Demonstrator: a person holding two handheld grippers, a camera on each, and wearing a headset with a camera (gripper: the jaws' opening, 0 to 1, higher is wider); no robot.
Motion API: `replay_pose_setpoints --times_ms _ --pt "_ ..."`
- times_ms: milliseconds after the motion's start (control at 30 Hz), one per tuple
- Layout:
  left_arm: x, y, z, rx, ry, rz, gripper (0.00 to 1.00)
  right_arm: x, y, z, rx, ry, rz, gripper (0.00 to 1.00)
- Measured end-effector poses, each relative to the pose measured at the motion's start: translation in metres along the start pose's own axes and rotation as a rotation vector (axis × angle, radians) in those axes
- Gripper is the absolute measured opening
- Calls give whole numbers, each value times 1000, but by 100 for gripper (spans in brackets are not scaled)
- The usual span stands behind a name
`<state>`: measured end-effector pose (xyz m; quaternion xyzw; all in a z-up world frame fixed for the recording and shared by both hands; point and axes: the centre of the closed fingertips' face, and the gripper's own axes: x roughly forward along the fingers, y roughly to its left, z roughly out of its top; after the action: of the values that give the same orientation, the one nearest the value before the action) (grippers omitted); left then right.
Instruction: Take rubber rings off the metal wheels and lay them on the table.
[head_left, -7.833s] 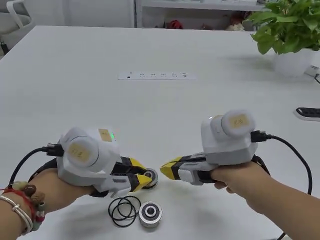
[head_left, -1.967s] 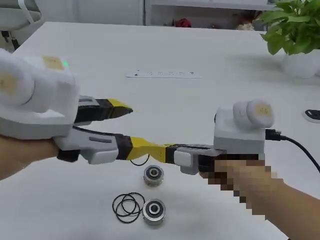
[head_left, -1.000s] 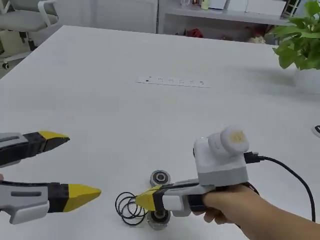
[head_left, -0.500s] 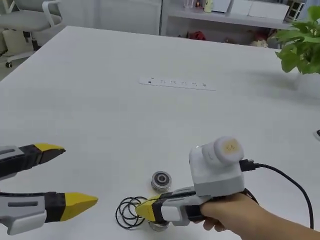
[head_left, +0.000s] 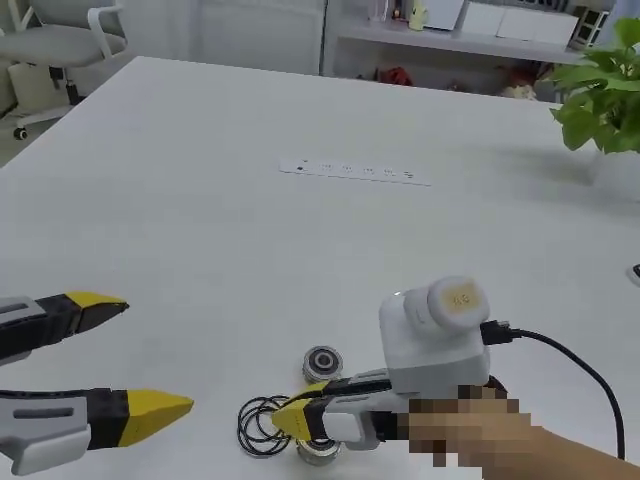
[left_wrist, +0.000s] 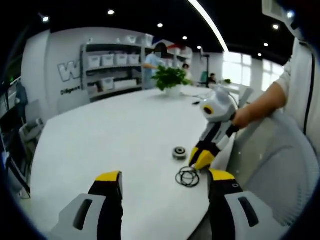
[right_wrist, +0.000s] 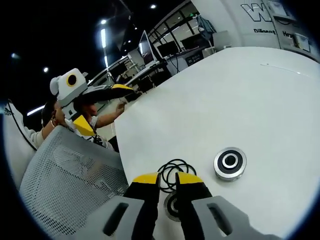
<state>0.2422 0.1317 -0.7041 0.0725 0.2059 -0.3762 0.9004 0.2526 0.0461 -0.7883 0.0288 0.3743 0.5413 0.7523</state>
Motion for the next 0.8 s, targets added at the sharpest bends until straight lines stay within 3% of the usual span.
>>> replay_pose_setpoints --times_ms 300,367,800 --pt "-1 -2 -2 -3 2 -4 70 -15 -9 25 -13 -85 -46 15" --pt "0 -3 -2 -4 4 -8 70 -17 -10 29 -64 -88 -63 16" --pt "1 -7 1 1 -16 -23 72 -34 -1 54 -162 -157 -71 31"
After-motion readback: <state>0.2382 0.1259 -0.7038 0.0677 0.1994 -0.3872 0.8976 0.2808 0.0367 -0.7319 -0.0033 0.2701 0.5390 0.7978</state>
